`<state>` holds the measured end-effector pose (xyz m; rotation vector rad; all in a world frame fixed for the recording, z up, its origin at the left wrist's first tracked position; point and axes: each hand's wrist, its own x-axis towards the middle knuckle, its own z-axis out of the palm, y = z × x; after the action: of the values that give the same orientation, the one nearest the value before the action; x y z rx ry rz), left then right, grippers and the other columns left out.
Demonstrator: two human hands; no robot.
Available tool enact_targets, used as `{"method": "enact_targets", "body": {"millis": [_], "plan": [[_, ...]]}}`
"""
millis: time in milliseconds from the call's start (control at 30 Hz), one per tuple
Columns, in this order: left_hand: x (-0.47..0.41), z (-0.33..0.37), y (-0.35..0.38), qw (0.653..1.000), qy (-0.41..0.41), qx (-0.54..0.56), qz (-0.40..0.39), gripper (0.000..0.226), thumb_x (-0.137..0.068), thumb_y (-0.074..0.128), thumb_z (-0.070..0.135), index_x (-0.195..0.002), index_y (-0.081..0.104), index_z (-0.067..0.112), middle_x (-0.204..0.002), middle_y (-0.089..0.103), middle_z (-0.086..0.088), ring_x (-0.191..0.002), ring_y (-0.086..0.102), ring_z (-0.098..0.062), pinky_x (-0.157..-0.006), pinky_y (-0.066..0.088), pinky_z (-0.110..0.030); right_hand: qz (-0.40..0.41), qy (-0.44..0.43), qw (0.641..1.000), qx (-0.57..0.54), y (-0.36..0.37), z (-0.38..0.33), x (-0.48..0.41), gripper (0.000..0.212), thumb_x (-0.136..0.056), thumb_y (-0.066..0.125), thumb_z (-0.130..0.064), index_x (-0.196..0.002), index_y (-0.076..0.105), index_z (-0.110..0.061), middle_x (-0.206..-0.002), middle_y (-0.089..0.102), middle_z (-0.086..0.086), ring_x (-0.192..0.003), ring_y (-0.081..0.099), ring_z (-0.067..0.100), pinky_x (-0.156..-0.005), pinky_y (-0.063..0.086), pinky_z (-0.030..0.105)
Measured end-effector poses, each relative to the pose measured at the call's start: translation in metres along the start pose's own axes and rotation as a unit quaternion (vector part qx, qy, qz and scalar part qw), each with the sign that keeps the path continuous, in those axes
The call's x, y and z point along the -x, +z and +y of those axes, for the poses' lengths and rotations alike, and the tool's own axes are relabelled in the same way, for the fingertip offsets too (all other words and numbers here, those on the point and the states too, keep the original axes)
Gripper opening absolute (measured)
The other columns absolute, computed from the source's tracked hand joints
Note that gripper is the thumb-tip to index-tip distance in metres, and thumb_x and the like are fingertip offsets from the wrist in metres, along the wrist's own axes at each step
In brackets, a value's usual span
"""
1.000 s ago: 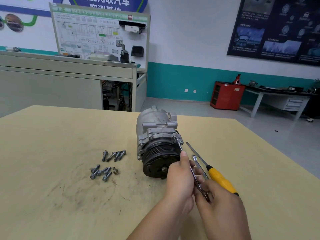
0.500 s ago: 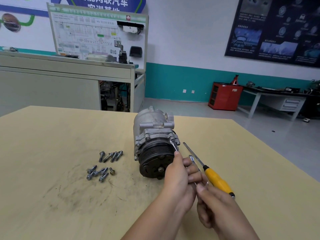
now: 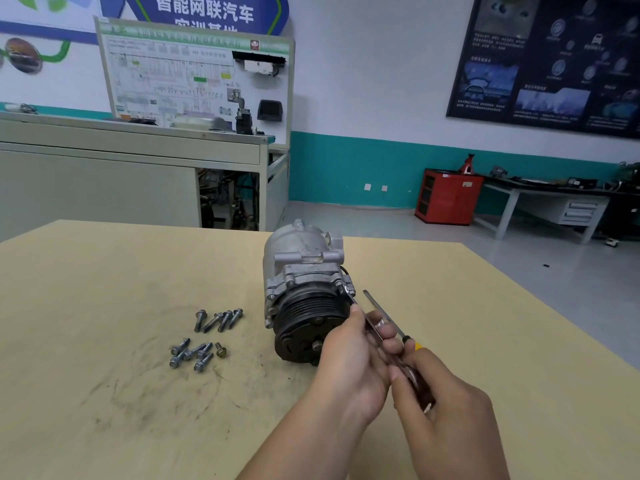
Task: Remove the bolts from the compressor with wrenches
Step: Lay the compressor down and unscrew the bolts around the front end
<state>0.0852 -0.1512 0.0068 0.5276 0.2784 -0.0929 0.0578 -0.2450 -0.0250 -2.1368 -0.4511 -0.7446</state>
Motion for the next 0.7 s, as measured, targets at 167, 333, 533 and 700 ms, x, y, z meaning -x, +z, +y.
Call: {"method": "enact_targets", "body": {"millis": [167,333,533,700], "plan": [[0.005,0.002,0.001,1.000,0.006,0.002,0.022,0.034,-0.101,0.043,0.027,-0.071,0.044,0.013,-0.044,0.028,0.004,-0.031,0.022,-0.008,-0.037,0.038,-0.015,0.003,-0.002,1.000,-0.003,0.004,-0.002,0.004,0.018,-0.072,0.071,-0.014,-0.062,0.062,-0.026,-0.056,0.063,-0.003,-0.045,0.049,0.009,-0.049,0.041,0.020],[0.005,0.006,-0.003,0.999,-0.016,0.032,0.018,0.041,-0.100,0.040,0.027,-0.062,0.043,0.013,-0.043,0.026,0.005,-0.027,0.019,-0.007,-0.034,0.034,-0.013,-0.203,0.229,0.940,-0.152,0.003,-0.005,0.004,0.029,-0.080,0.066,-0.021,-0.058,0.049,-0.012,-0.049,0.054,0.012,-0.049,0.049,0.020,-0.060,0.046,0.036],[0.002,0.010,-0.009,0.995,-0.037,0.092,-0.034,0.052,-0.097,0.045,0.038,-0.052,0.041,0.012,-0.040,0.024,0.005,-0.024,0.019,-0.007,-0.035,0.034,-0.012,-0.279,0.277,0.880,-0.267,-0.005,-0.019,0.004,0.043,-0.072,0.048,-0.049,-0.041,0.048,-0.018,-0.042,0.046,0.004,-0.041,0.042,0.015,-0.047,0.032,0.021],[0.002,0.010,-0.010,0.993,-0.043,0.104,-0.042,0.052,-0.099,0.044,0.036,-0.052,0.042,0.011,-0.040,0.024,0.005,-0.025,0.020,-0.007,-0.037,0.038,-0.013,-0.234,0.258,0.894,-0.282,-0.004,-0.016,0.003,0.047,-0.088,0.055,-0.023,-0.041,0.049,-0.016,-0.038,0.043,0.007,-0.034,0.038,0.013,-0.039,0.030,0.015]]}}
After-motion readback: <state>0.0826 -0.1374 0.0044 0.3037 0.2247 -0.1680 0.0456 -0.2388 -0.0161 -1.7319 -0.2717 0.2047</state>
